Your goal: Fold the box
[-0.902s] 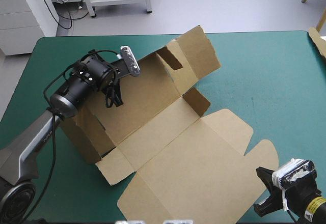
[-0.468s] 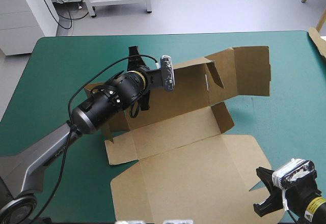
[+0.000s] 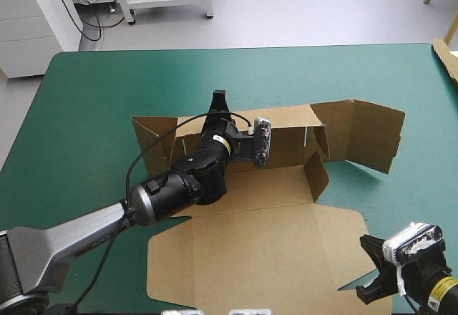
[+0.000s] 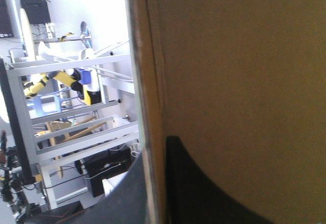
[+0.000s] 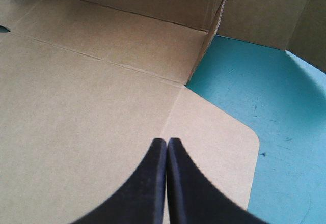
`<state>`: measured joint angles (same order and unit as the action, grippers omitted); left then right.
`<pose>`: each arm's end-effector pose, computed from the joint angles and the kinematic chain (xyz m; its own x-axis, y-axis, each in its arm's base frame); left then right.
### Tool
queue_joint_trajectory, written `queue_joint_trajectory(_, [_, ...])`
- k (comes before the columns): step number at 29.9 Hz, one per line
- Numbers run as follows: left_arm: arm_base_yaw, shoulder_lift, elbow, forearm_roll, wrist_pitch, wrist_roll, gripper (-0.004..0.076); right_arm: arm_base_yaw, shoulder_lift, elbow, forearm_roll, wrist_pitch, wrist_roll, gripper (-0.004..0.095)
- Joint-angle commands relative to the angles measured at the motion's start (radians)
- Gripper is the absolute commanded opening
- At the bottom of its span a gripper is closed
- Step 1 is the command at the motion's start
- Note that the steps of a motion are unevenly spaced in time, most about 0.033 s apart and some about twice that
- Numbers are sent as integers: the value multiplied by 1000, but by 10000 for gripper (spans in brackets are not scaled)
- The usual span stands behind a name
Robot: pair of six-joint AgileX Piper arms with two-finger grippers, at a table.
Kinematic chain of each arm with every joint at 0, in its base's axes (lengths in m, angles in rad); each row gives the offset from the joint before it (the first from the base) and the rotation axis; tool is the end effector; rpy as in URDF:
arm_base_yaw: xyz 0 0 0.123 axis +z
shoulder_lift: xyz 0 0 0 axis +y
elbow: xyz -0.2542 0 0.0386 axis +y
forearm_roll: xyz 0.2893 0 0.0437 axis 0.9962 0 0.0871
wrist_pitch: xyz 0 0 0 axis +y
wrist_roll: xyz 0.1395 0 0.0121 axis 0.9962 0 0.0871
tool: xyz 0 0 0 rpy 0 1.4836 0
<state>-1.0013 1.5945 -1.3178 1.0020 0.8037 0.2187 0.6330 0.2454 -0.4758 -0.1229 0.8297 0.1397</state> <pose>0.2980 -0.3079 0.2676 0.1885 0.9810 -0.0465 0.5104 -0.0574 0.8580 0.1335 0.0822 0.2629 -0.4215 -0.2395 -0.8746 -0.5024 0.8646 0.0054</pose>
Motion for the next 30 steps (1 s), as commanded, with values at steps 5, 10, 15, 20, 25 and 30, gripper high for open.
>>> queue_joint_trajectory(5, [-77,-46,92,254,-29,-232,-8,-3,8,-23,-27,-69,1,-16])
queue_joint_trajectory(10, [-80,-101,146,270,-39,-280,-8,-3,8,-23,-54,-67,-6,-6])
queue_joint_trajectory(15, [-80,-179,185,268,-63,-280,-8,-3,10,-23,-51,-90,-10,205])
queue_joint_trajectory(20, [-70,-197,236,274,-74,-278,-8,-3,10,-23,-51,-141,-2,492])
queue_joint_trajectory(25, [-68,-197,287,304,-97,-327,-8,-3,10,-23,-51,-162,5,538])
queue_joint_trajectory(30, [-68,-197,287,343,-99,-368,-8,-3,10,-23,-51,-162,5,538])
